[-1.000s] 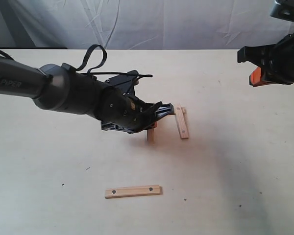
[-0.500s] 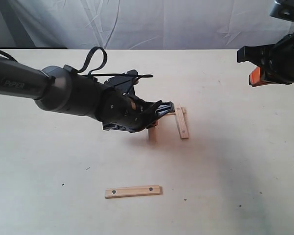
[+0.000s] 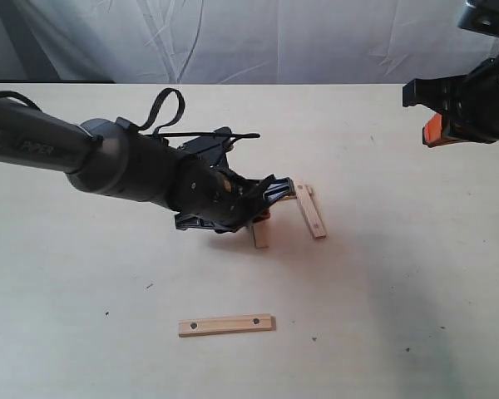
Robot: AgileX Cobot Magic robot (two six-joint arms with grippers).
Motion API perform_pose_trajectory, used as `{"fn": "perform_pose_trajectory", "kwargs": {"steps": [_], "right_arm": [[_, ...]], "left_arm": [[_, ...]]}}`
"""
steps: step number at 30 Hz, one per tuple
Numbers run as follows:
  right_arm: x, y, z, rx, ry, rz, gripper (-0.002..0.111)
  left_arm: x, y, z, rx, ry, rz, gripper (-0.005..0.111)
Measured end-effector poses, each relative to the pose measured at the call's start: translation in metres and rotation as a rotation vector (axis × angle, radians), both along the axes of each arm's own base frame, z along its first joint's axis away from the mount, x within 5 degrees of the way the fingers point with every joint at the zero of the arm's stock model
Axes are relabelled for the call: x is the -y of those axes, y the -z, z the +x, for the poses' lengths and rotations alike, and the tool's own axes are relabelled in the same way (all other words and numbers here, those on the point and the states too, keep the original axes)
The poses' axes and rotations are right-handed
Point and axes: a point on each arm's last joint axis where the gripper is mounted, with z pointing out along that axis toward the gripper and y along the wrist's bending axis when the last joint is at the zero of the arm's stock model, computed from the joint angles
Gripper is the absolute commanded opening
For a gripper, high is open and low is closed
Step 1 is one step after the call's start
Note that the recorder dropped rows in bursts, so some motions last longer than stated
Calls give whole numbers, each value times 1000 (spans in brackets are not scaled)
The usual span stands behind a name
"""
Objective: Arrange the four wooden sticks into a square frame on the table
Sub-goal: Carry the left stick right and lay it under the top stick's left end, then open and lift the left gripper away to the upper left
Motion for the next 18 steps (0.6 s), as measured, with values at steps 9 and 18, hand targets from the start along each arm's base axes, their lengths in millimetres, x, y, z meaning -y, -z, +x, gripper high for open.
{"fn": "perform_pose_trajectory", "kwargs": {"steps": [9, 18], "right_arm": [[0, 0, 0, 10, -40, -20, -1], [-55, 6, -19, -3, -456, -19, -1]], "left_arm": [[-21, -36, -2, -18, 45, 66, 34], [-131, -138, -17, 57, 77, 433, 0]]}}
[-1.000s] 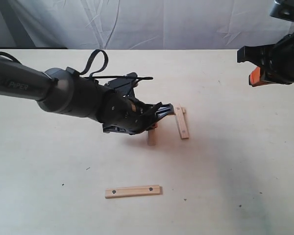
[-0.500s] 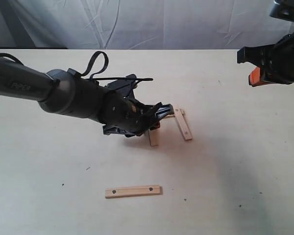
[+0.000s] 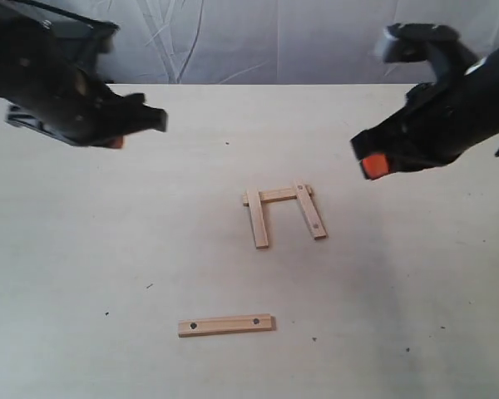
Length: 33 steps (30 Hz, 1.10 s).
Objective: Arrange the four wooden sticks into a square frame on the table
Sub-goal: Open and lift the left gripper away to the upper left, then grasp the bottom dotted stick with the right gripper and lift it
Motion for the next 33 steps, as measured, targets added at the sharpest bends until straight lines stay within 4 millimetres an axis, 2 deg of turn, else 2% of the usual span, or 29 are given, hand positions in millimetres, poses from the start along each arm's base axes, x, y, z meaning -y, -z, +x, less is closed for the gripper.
{"fn": "perform_pose_trajectory", "kwargs": {"steps": [3, 5, 8, 11, 15, 16, 17, 18, 21, 27, 33], "right_arm": [[-36, 8, -14, -2, -185, -18, -1], [-57, 14, -23, -3, -292, -30, -1], [-88, 28, -39, -7, -453, -56, -1], [-117, 47, -57, -17, -614, -114, 0], [-147, 69, -75, -35, -778, -193, 21], [-153, 75, -77, -37, -807, -213, 35], [-166, 81, -80, -24, -866, -247, 39], [-172, 83, -81, -14, -890, -258, 43], [-188, 92, -80, 53, -956, -312, 40], [-195, 129, -75, 52, -1014, -403, 39], [-199, 131, -70, 103, -1003, -408, 39]], "left_arm": [[-25, -34, -20, 85, -7, 28, 0], [-35, -51, -34, 138, -4, 15, 0], [-36, -72, -56, 203, 64, -28, 0], [-32, -81, -71, 232, 139, -74, 0], [-30, -77, -77, 219, 174, -98, 0], [-29, -76, -77, 216, 175, -102, 0], [-29, -73, -78, 211, 175, -104, 0], [-29, -73, -77, 215, 175, -106, 0], [-29, -73, -77, 229, 174, -108, 0], [-29, -74, -76, 242, 171, -115, 0], [-28, -74, -76, 242, 169, -124, 0]]}}
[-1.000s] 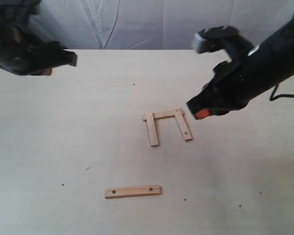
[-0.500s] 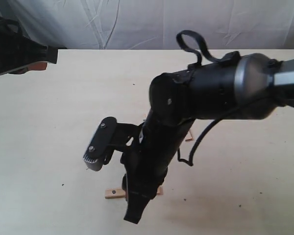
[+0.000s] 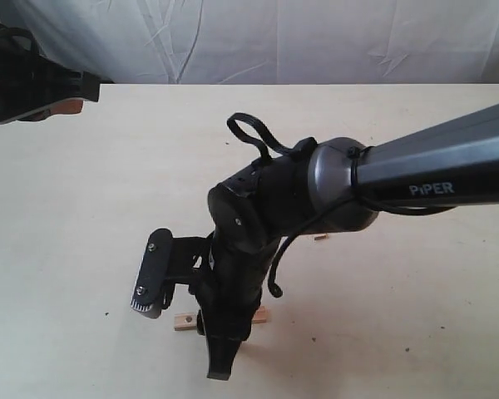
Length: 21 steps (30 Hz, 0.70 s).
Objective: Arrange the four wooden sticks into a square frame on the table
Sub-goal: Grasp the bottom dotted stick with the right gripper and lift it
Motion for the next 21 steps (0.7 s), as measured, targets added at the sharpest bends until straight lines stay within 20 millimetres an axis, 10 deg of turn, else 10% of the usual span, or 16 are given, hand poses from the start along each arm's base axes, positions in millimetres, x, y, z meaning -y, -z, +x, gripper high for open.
{"fn": "perform_pose_trajectory", "kwargs": {"steps": [21], "right_arm": [[-8, 7, 10, 14, -25, -63, 27]], "left_arm": [[0, -1, 1, 12, -2, -2, 0]]}}
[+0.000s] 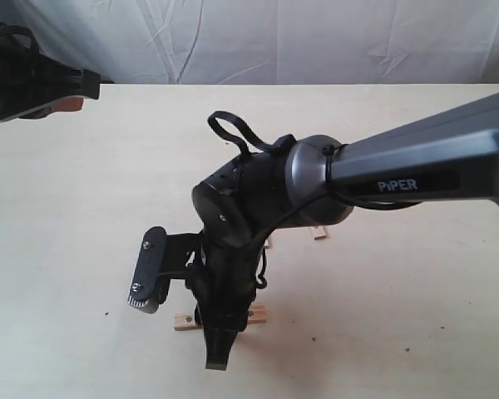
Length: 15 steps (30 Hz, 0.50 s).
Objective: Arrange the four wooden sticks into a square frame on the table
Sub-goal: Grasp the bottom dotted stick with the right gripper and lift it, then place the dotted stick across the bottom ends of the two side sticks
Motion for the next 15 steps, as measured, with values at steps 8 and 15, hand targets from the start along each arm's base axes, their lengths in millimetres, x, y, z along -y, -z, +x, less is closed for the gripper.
{"fn": "perform_pose_trajectory", "kwargs": {"steps": [8, 15], "right_arm": [[4, -4, -1, -19, -25, -58, 0], [31, -58, 37, 112, -19, -23, -1]], "left_arm": [[0, 0, 0, 6, -1, -1, 0], [0, -1, 1, 9, -1, -2, 0]]}}
